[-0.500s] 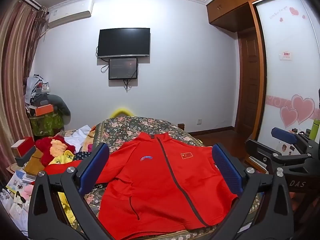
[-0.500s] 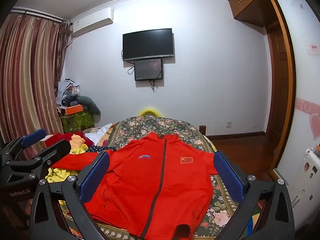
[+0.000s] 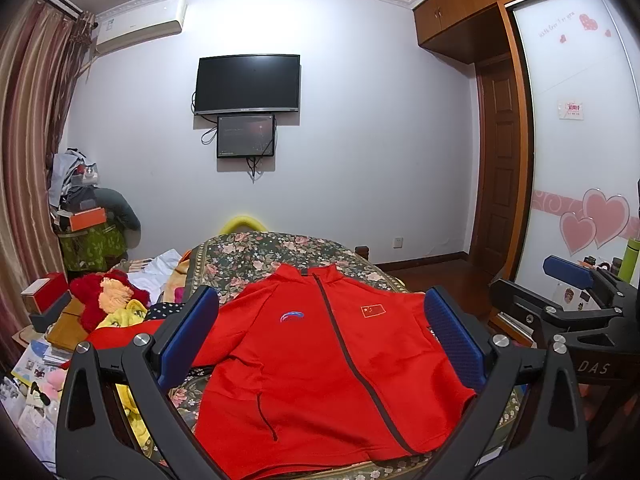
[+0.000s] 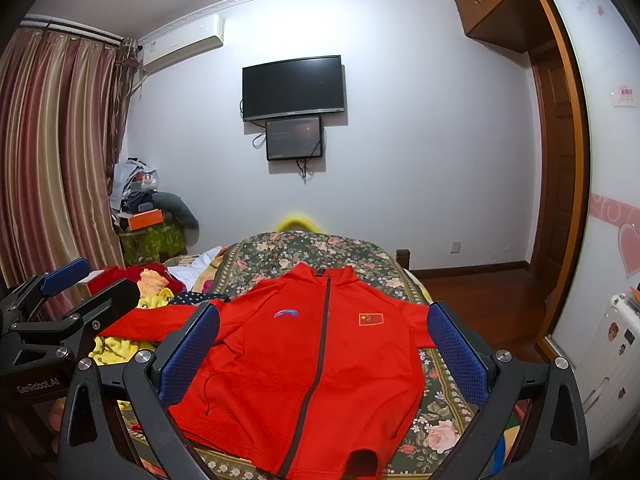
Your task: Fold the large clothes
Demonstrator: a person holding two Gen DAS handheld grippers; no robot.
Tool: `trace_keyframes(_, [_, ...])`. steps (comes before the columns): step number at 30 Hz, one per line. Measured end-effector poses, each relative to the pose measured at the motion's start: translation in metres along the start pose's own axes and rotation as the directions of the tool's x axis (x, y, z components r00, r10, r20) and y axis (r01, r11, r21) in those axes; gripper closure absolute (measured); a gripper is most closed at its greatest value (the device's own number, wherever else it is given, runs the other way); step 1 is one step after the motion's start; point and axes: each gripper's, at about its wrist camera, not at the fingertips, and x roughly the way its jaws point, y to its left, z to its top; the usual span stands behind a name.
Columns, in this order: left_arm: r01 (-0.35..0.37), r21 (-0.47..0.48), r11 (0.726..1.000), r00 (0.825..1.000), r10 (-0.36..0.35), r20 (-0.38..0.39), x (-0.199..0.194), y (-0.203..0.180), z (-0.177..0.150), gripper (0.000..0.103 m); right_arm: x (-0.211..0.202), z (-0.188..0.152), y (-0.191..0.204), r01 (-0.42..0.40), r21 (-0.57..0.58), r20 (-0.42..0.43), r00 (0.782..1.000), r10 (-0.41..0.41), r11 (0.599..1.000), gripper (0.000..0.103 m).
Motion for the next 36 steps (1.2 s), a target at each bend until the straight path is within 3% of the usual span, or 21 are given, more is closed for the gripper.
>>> trace_keyframes(23, [-0.009, -0.007, 1.000, 1.000, 0.009, -0.013, 0.005, 0.014, -0.009, 0.000, 0.009, -0.004, -0.004, 0.004, 0.004, -0.010, 1.000, -0.004, 1.000, 0.000])
trace_keyframes(33, [-0.010, -0.066, 0.998, 0.997, 0.005, -0.082, 0.016, 0.027, -0.012, 0.000, 0.023, -0.003, 0.007, 0.003, -0.014, -0.029, 1.000, -0.004, 1.000, 0.000])
trace_keyframes(36, [-0.020, -0.053, 0.998, 0.998, 0.017, -0.059, 0.022, 0.034, -0.014, 0.000, 0.034, -0.002, 0.010, 0.000, -0.023, -0.040, 0.999, -0.001, 1.000, 0.000])
